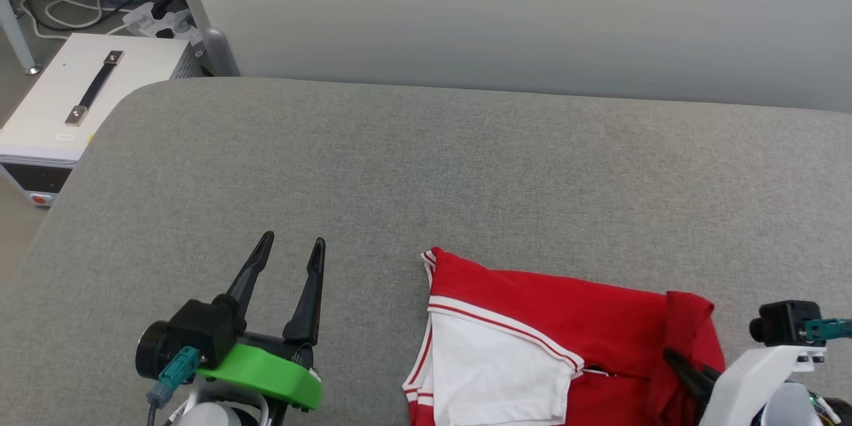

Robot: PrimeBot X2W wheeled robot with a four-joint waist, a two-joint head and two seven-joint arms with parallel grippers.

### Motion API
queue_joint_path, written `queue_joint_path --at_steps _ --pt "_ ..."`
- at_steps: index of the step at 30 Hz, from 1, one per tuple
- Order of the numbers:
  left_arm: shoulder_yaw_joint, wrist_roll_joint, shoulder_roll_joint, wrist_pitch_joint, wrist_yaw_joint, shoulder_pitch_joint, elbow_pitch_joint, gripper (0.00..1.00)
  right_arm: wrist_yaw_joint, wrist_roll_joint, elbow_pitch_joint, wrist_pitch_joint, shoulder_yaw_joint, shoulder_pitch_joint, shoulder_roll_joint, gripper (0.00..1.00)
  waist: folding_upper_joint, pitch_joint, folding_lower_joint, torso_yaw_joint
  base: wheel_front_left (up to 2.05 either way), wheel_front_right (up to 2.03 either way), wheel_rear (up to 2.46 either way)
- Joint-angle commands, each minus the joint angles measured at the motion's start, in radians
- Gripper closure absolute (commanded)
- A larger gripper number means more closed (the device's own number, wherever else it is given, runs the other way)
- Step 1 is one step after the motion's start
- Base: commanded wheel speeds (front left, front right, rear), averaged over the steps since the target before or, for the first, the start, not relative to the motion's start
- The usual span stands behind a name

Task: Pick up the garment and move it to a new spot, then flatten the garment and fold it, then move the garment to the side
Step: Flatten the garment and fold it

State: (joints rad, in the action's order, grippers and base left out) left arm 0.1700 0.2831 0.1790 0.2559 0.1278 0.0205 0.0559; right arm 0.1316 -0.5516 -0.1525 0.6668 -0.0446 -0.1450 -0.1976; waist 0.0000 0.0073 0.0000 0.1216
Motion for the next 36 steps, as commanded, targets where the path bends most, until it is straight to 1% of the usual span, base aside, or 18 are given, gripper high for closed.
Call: queue_joint_path --at_steps 1,5,9,11,13,15,17,22,27,32,33,34,35,36 --pt "-0.003 0.004 -0.002 0.006 0.003 -0.013 0.001 0.00 -0.001 -0.011 -0.017 0.005 0.017 -0.006 0.029 1.00 0.0000 0.000 0.0000 0.006 0.00 0.00 0.00" --pt "-0.002 0.007 0.000 0.006 0.003 -0.010 0.002 0.00 -0.001 -0.025 -0.023 -0.011 0.071 0.018 0.107 1.00 0.0000 0.003 0.0000 0.019 0.00 0.00 0.00" --pt "-0.006 0.009 0.001 0.006 0.003 -0.005 0.005 0.00 -0.001 -0.061 -0.007 -0.056 0.114 0.049 0.142 1.00 0.0000 0.006 0.0000 0.033 0.00 0.00 0.00" --pt "-0.006 0.009 0.001 0.006 0.003 -0.003 0.005 0.00 -0.001 -0.091 0.008 -0.079 0.139 0.063 0.146 1.00 0.0000 0.007 0.0000 0.039 0.00 0.00 0.00" --pt "-0.006 0.010 0.000 0.006 0.003 0.000 0.005 0.00 -0.001 -0.159 0.034 -0.123 0.181 0.075 0.147 1.00 0.0000 0.009 0.0000 0.048 0.00 0.00 0.00" --pt "-0.007 0.010 0.000 0.006 0.003 0.001 0.007 0.00 -0.001 -0.204 0.066 -0.162 0.214 0.088 0.147 1.00 0.0000 0.010 0.0000 0.055 0.00 0.00 0.00" --pt "-0.005 0.011 0.000 0.006 0.003 0.001 0.007 0.00 -0.001 -0.231 0.103 -0.199 0.245 0.104 0.147 1.00 0.0000 0.011 0.0000 0.061 0.00 0.00 0.00" --pt "-0.004 0.012 -0.001 0.006 0.003 0.005 0.009 0.00 -0.001 -0.245 0.209 -0.275 0.315 0.149 0.147 1.00 0.0000 0.019 0.0000 0.076 0.00 0.00 0.00" --pt "-0.002 0.013 -0.002 0.006 0.003 0.012 0.010 0.00 -0.001 -0.262 0.325 -0.347 0.350 0.216 0.147 1.00 0.0000 0.030 0.0000 0.090 0.00 0.00 0.00" --pt "0.001 0.012 -0.006 0.006 0.003 0.017 0.013 0.00 -0.001 -0.260 0.432 -0.392 0.367 0.270 0.147 1.00 0.0000 0.039 0.0000 0.100 0.00 0.00 0.00" --pt "0.001 0.012 -0.007 0.006 0.003 0.018 0.014 0.00 -0.001 -0.262 0.449 -0.401 0.373 0.279 0.147 0.64 0.0000 0.041 0.0000 0.101 0.00 0.00 0.00" --pt "0.001 0.012 -0.007 0.006 0.003 0.018 0.014 0.00 -0.001 -0.263 0.461 -0.408 0.379 0.286 0.147 0.15 0.0000 0.041 0.0000 0.102 0.00 0.00 0.00" --pt "0.001 0.013 -0.007 0.006 0.003 0.018 0.016 0.00 -0.001 -0.263 0.476 -0.415 0.387 0.293 0.147 0.00 0.0000 0.042 0.0000 0.102 0.00 0.00 0.00" --pt "0.000 0.013 -0.007 0.006 0.003 0.017 0.017 0.00 -0.001 -0.265 0.485 -0.419 0.396 0.299 0.147 0.00 0.0000 0.042 0.0000 0.102 0.00 0.00 0.00"
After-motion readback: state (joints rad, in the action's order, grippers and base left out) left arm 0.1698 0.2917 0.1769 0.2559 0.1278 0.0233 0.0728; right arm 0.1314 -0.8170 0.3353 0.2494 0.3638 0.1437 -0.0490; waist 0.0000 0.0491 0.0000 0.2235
